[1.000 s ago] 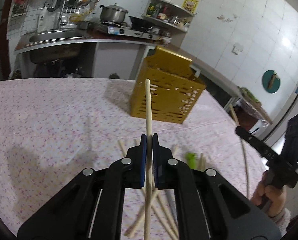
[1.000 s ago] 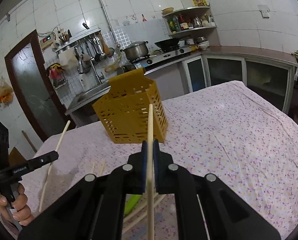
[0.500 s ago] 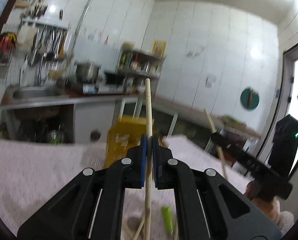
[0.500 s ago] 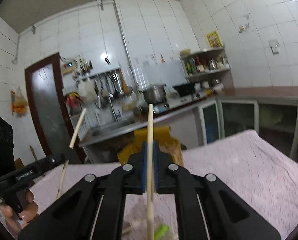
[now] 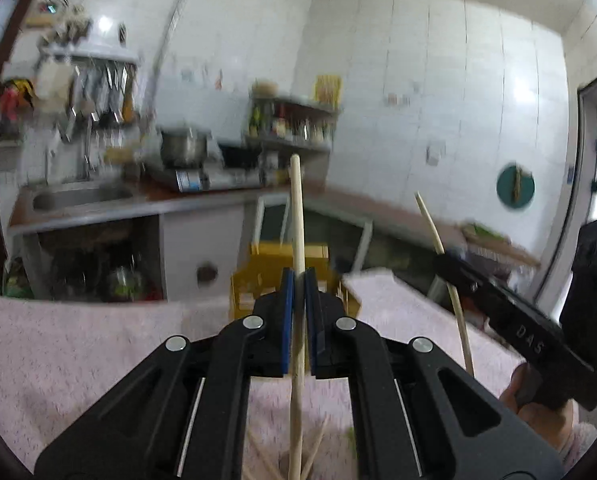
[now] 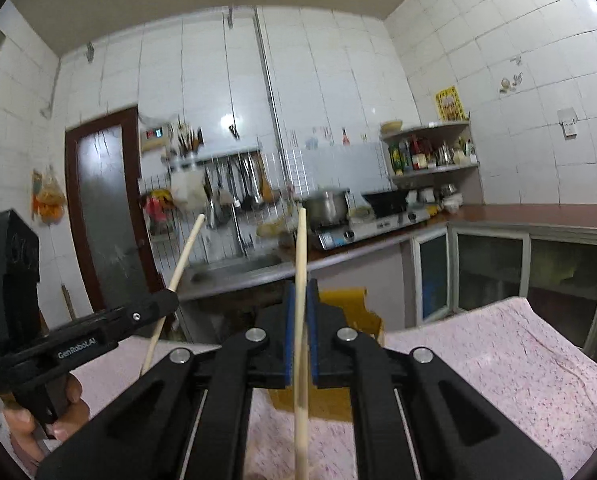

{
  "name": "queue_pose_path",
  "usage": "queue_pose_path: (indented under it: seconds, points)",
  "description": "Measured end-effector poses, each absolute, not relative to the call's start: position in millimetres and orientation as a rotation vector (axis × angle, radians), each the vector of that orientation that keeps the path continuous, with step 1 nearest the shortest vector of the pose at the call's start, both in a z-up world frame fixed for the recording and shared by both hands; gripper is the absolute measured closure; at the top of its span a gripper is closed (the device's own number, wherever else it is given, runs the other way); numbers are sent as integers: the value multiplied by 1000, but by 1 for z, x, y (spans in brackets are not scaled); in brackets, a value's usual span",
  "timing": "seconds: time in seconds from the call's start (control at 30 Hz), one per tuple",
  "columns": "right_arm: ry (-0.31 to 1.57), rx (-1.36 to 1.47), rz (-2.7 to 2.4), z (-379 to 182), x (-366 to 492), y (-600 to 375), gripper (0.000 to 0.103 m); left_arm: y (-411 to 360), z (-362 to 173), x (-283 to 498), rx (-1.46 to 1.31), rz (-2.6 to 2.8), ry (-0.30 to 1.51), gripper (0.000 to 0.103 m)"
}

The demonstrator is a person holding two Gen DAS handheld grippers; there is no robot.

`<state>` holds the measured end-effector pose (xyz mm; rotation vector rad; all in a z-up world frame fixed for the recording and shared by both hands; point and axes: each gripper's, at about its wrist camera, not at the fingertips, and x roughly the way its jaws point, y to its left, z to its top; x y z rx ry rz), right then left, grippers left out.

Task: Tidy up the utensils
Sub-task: 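Carry both held chopsticks upright toward the yellow slotted holder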

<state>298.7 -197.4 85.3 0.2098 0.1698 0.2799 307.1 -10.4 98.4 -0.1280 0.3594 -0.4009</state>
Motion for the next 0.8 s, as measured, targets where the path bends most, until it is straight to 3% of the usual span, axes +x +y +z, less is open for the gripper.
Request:
queue_pose_path:
  seconds: [0.23,0.53,0.8]
  points:
    - [387,261,231,51,323,-208,97,-6,72,321,-144,-384,521,98]
    - [394,272,218,30,325,-215,97,-4,64,324,-132,-380,541,99]
    - [530,303,216,27,339,-222,97,-9,78,320,-90,-371,564,99]
